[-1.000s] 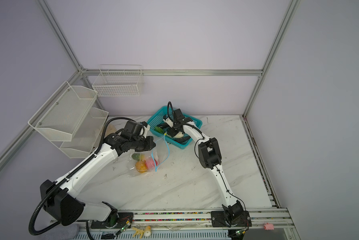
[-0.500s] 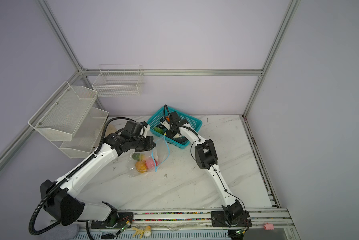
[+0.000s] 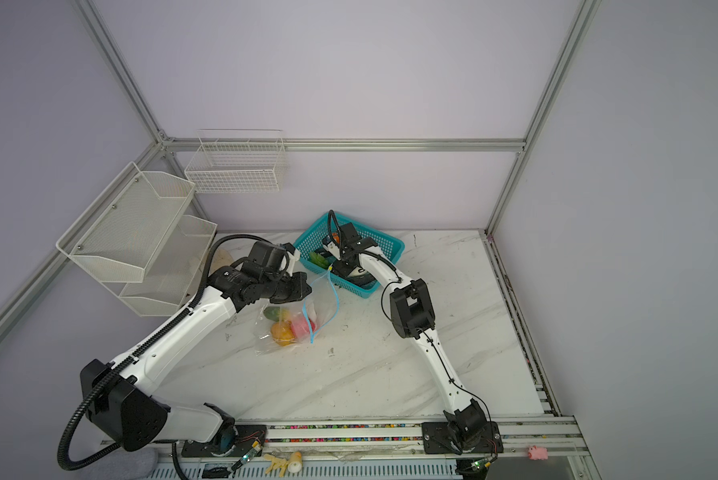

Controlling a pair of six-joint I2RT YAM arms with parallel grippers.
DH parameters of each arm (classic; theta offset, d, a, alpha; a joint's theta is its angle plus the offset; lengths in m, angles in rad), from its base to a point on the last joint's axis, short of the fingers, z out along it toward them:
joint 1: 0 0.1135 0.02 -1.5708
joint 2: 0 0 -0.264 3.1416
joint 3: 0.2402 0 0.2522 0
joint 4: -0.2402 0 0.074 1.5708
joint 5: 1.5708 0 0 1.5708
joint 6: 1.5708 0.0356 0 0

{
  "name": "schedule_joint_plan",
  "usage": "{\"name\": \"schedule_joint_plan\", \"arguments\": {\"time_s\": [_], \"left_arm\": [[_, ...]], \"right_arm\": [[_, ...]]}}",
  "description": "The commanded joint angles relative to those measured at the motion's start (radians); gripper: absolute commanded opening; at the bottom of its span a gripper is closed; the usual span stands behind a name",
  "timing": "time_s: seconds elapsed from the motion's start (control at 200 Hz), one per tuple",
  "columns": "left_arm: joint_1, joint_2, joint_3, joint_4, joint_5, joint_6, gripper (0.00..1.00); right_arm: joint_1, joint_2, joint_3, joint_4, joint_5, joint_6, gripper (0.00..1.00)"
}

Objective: Place the food in the zip-top bag and seal the zipper
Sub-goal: 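Lower the right gripper onto the white radish body and close on it, then lift the white radish out of the basket with the right gripper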

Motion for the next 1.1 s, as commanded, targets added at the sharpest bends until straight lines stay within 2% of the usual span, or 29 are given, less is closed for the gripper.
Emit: {"name": "schedule_joint_plan", "arguments": {"time_s": [0.0,0.175,0.335,0.735,1.095], "left_arm": [[0.003,-0.003,0.018,0.023,0.004,-0.02,0.0],[0.004,-0.005,0.015,0.021,0.003,-0.022,0.0],[0.003,-0.008,0.016,0.02,-0.001,-0.022,0.0],[0.003,-0.004,0.022,0.021,0.0,-0.022,0.0],[0.003,-0.012,0.014,0.02,-0.006,-0.02,0.0]], "right_arm": [[0.006,0.012,0.036,-0.061,0.014,-0.019,0.86],[0.006,0.019,0.037,-0.059,0.008,-0.011,0.73],[0.005,0.018,0.048,-0.055,0.017,-0.007,0.67],[0.005,-0.04,0.056,-0.013,0.052,0.023,0.57],[0.005,-0.091,0.045,0.032,0.068,0.065,0.52]]}}
